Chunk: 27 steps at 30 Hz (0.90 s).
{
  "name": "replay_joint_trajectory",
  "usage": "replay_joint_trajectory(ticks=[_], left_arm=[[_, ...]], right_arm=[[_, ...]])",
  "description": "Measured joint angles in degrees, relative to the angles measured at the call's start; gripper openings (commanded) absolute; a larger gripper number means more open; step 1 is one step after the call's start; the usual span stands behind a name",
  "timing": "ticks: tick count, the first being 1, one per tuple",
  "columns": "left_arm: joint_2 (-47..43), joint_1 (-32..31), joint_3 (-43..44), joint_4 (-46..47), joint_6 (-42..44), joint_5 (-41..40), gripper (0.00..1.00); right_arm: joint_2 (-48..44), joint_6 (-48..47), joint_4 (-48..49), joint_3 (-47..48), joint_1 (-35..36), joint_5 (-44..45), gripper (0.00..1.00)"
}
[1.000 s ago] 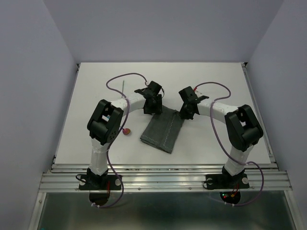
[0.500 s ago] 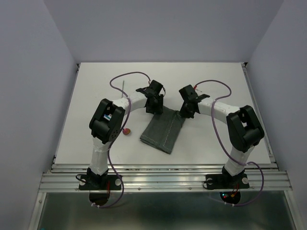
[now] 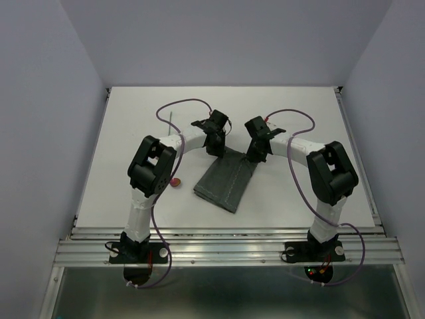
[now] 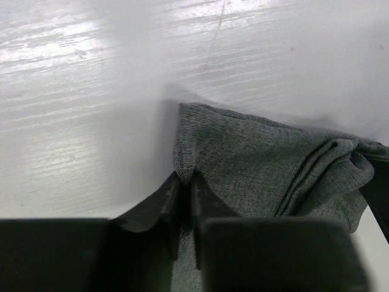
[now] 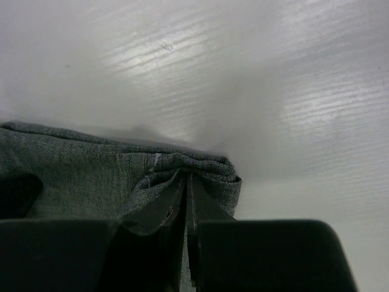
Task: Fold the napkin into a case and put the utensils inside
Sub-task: Pick up the 2/3-rectangle-folded napkin from the center of the board.
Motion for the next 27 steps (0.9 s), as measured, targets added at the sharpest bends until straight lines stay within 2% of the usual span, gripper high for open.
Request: replay_joint_trajectory(ticks=[16,27], left_arm=[[0.3,0.0,1.9,-1.7,-0.3,3.9,0.0],[-7.2,-0.1,1.8,-1.3,-2.2,8.3,0.0]], right_arm=[[1.8,2.8,1.1,1.3,0.0,-0.2,0.08],[2.1,5.2,1.5,1.6,-0.1,-0.3,0.07]])
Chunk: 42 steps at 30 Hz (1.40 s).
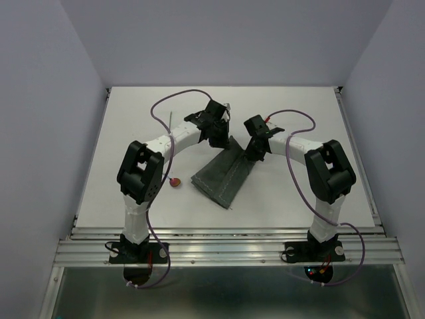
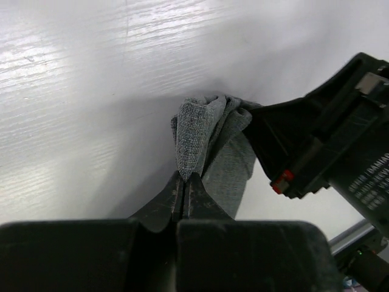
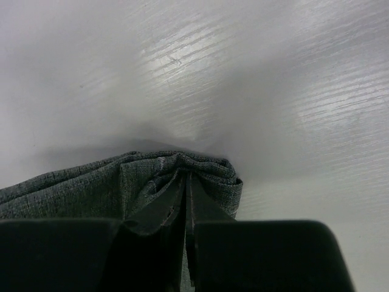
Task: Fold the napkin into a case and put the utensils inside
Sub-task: Pick up the 2/3-rectangle-folded napkin from the center of the board, then fold the 2/3-rectangle-folded napkin at the center of the board.
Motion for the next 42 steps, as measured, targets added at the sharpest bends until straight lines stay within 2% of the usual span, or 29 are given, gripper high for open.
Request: replay_joint_trajectory(ticks=[13,34,39,42], left_arm=[[-0.2,-2.1,-0.5,2.8,-1.4,5.4,0.0],[8.8,-4.6,-1.6,7.6,-8.5,6.4,0.0],[9.5,-4.7,-2.1,9.2,-9.2,7.5,0.0],[9.5,-4.7,-2.6,10.2,-9.2,8.0,0.0]], right_arm=[[0.2,1.1,0.0,0.3,-0.3,-0.8,0.07],[0.3,3.0,0.1,0.3,-0.7,-2.3,0.07],[0.0,3.0,0.4,0.0,-0.7,-3.2,0.09],[-1.6,3.0,1.3,-2.1,-1.0,-4.0,0.16]])
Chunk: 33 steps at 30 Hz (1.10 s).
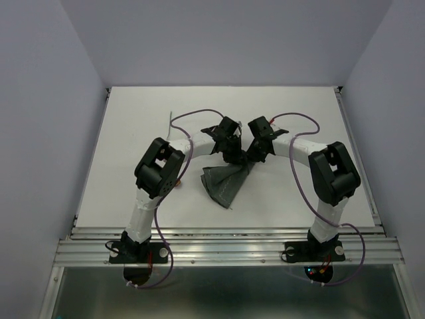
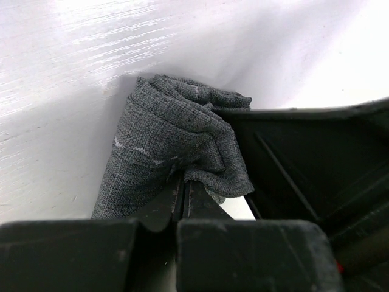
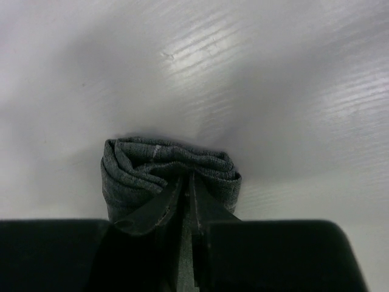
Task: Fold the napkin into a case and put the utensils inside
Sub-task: Fold the 2/3-rectangle-folded napkin at the center of the board.
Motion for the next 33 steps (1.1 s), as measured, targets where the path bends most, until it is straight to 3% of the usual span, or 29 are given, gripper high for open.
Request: replay_joint_trajectory(ticks=[3,4,7,11,25,28,33], left_arm=[[0.0,-0.1,-0.3,0.8,0.0,0.5,0.0],[0.0,-0.1,-0.4,1.0,0.0,0.5,0.0],[0.0,-0.1,-0.8,1.9,0.0,0.9,0.0],[0.0,-0.1,-1.0,2.5,0.1,1.2,0.0],[0.0,-0.1,-1.2,3.1,0.4,1.4,0.0],[0.0,0.0,-1.2,3.1,0.4,1.4,0.0],[0.0,0.0,-1.2,3.1,1.0,1.4,0.0]], right_arm=[[-2.8,-0.4,0.2,-2.6,-0.9,-0.5,0.35],[-4.3,-0.7,0.0,-3.7,-1.2,-0.8,0.48],[-8.3,-2.3,0.0,-5.4,-2.4,-1.7,0.68],[-11.6,-4.8,1.3,-6.6,-4.1,-4.0,0.82],[-10.3,-7.4,7.3,-10.7,-5.0,-13.4,0.81],[-8.8,-7.8,7.3,-10.7,-5.1,-13.7,0.76],[-7.8,-7.6,7.6,-10.8,-5.3,-13.4,0.58]])
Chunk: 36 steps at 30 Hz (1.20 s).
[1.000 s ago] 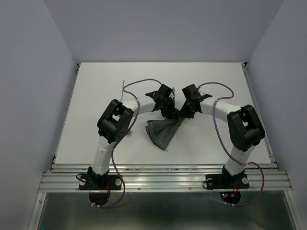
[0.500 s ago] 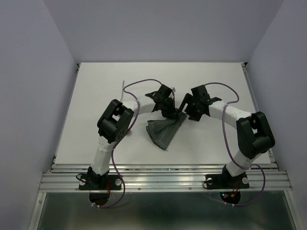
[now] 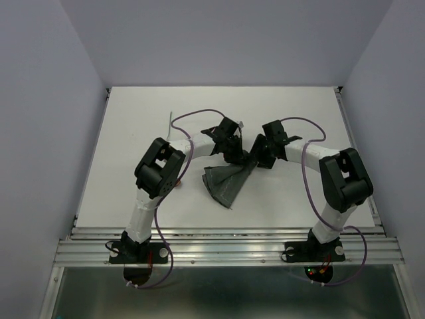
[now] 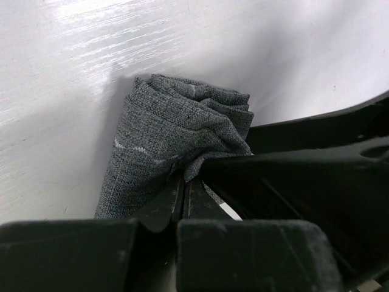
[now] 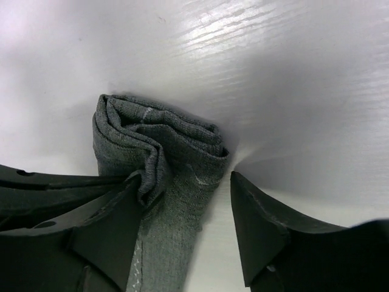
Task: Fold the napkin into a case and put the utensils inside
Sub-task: Fold the 2/3-rectangle-folded napkin at the center of the board.
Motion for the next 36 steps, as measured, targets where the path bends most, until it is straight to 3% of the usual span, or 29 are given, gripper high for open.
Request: replay_joint_trajectory(ticks=[7,9,12,13,18,22,27,31,36], left_arm=[[0.0,0.0,0.0,0.0,1.5,0.3,0.0],[0.0,0.0,0.0,0.1,1.8,0.3,0.0],[-0.1,-0.1,0.1,0.1,2.8,0.3,0.11],[-0.1,-0.1,0.2,0.0,3.3,0.2,0.21],[-1.1,-0.4,0.7,-2.3,5.6,-1.1,0.45],[-3.3,-0.7,0.8,-6.2,7.5,-3.5,0.53],[-9.2,-0.8,-1.3,-11.3,9.0,-7.0,0.54],[-16.3,-0.7,-6.3,-11.8,8.2,-11.1,0.62],[-26.3,1.3,-17.1,-9.0,5.0,-14.2,0.57]], right_arm=[[1.3,1.4,3.7,-0.5,0.0,-0.2,0.31],[1.3,1.7,4.3,-0.5,0.1,-0.3,0.19],[1.6,2.4,5.1,-0.5,0.1,-0.6,0.07],[1.7,2.5,5.1,-0.5,0.1,-0.6,0.03],[2.2,3.5,5.6,-0.8,0.1,-0.5,0.01],[2.3,4.2,6.3,-1.1,0.3,-0.5,0.01],[2.3,4.8,7.0,-1.5,0.3,-0.5,0.01],[2.3,4.9,7.3,-1.5,0.3,-0.4,0.01],[2.3,4.9,7.5,-1.6,0.3,-0.5,0.01]])
